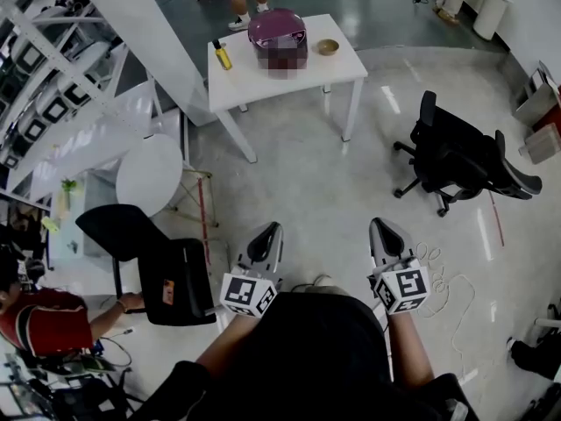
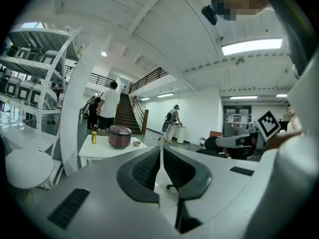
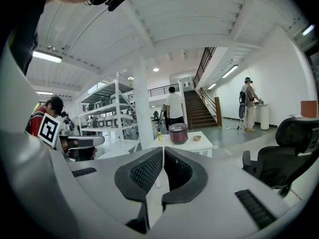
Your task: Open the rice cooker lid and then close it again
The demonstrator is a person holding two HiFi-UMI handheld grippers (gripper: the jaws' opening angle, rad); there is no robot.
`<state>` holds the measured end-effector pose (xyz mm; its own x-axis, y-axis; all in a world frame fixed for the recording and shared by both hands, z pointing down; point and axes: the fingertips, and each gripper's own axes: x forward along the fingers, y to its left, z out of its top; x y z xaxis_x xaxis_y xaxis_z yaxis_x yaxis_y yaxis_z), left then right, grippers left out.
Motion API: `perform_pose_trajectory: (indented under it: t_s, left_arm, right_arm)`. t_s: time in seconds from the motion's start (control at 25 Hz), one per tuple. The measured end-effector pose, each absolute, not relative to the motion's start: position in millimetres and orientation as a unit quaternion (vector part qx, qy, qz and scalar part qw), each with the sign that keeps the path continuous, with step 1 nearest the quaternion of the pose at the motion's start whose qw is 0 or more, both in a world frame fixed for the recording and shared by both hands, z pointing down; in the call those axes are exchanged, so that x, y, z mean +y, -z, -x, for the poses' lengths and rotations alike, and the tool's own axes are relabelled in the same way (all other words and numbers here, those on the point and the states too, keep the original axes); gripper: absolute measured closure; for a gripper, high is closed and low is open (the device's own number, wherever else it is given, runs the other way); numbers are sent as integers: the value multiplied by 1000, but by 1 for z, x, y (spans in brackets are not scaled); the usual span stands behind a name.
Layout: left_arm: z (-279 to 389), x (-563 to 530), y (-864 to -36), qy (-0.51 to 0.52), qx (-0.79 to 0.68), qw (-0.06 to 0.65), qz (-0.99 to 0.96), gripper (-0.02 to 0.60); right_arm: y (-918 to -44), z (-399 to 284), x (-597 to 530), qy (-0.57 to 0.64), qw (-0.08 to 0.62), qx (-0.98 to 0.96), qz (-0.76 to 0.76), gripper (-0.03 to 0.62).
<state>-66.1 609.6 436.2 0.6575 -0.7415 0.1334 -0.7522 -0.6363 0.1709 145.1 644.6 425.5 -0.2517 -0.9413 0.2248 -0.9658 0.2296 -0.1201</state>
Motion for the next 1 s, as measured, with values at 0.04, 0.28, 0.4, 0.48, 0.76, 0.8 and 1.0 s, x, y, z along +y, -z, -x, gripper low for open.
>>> perform_pose_trajectory:
  t_s: [0.04, 0.28, 0.4, 0.48, 0.76, 0.8, 1.0]
  left_arm:
    - [67, 609, -436, -23, -413, 107, -904, 577]
    - [68, 602, -448, -45, -407, 123, -904, 408]
    - [70, 598, -456, -51, -417, 131, -898, 329]
    - [72, 597, -457, -49, -424, 131, -895, 316]
    - [63, 607, -460, -53, -424, 137, -894, 308]
    - [61, 609, -462, -55, -422, 139, -894, 308]
    - [54, 606, -472, -64, -411, 153, -896, 308]
  right_arm:
    - [-427, -146, 644, -120, 54, -783, -608, 594]
    - [-432, -164, 642, -124, 51, -771, -623, 392]
    - [-436, -174, 642, -124, 53, -770, -623, 356]
    - [-438, -178, 641, -124, 53, -771, -622, 353]
    - [-445, -178, 641, -136, 50, -779, -610, 353]
    - [-448, -178, 640, -140, 51, -780, -608, 353]
    - [-461, -171, 638, -162, 53, -781, -601, 353]
